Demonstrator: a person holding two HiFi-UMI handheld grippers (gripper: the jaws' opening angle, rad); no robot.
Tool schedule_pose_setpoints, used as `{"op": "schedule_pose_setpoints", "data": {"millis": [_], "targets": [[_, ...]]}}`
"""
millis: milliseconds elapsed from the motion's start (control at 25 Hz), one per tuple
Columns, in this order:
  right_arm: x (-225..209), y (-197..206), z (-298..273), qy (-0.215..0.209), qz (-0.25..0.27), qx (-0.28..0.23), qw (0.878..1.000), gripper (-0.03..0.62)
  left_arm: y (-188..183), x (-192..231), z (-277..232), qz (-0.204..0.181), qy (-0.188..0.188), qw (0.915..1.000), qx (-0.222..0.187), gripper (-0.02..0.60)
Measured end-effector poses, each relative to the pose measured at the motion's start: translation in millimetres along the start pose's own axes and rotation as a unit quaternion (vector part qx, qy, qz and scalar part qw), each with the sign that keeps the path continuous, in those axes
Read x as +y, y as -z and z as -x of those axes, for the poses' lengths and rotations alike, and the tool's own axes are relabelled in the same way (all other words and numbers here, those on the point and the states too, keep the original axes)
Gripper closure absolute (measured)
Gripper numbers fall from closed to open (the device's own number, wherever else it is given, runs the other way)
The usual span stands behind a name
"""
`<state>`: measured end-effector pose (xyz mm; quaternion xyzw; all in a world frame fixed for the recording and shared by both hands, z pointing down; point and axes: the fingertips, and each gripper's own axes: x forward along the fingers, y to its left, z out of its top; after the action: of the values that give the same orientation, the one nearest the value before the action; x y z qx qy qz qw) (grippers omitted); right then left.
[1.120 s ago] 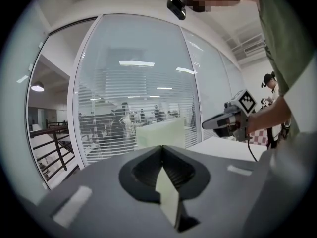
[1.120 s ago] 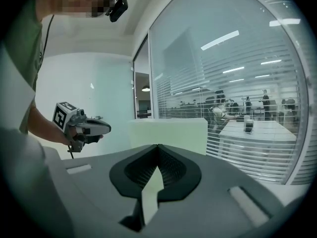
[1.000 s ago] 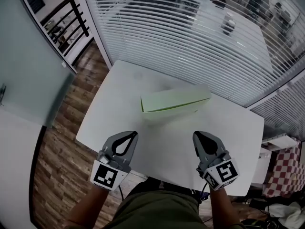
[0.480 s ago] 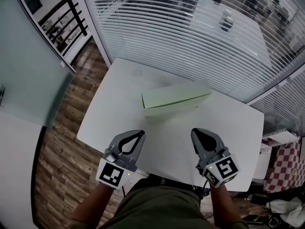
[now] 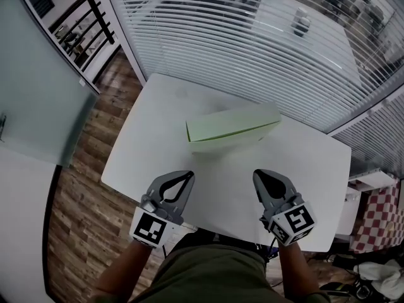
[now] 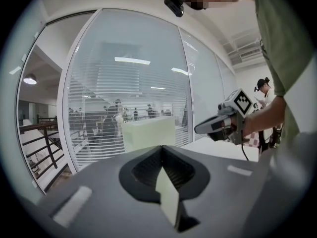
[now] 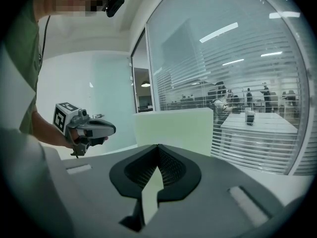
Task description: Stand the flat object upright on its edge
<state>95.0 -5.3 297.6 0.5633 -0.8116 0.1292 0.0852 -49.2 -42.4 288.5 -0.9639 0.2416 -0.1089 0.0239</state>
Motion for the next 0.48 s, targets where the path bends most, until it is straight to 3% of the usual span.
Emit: {"op": "schedule_pose_setpoints", "data": {"millis": [480], "targets": [[-0.8, 6.0, -0.2, -0.007, -0.007, -0.001, 1.000, 0.583, 7.9, -5.7, -1.6, 0.008, -0.004, 0.9999, 0.013, 0.581]]}}
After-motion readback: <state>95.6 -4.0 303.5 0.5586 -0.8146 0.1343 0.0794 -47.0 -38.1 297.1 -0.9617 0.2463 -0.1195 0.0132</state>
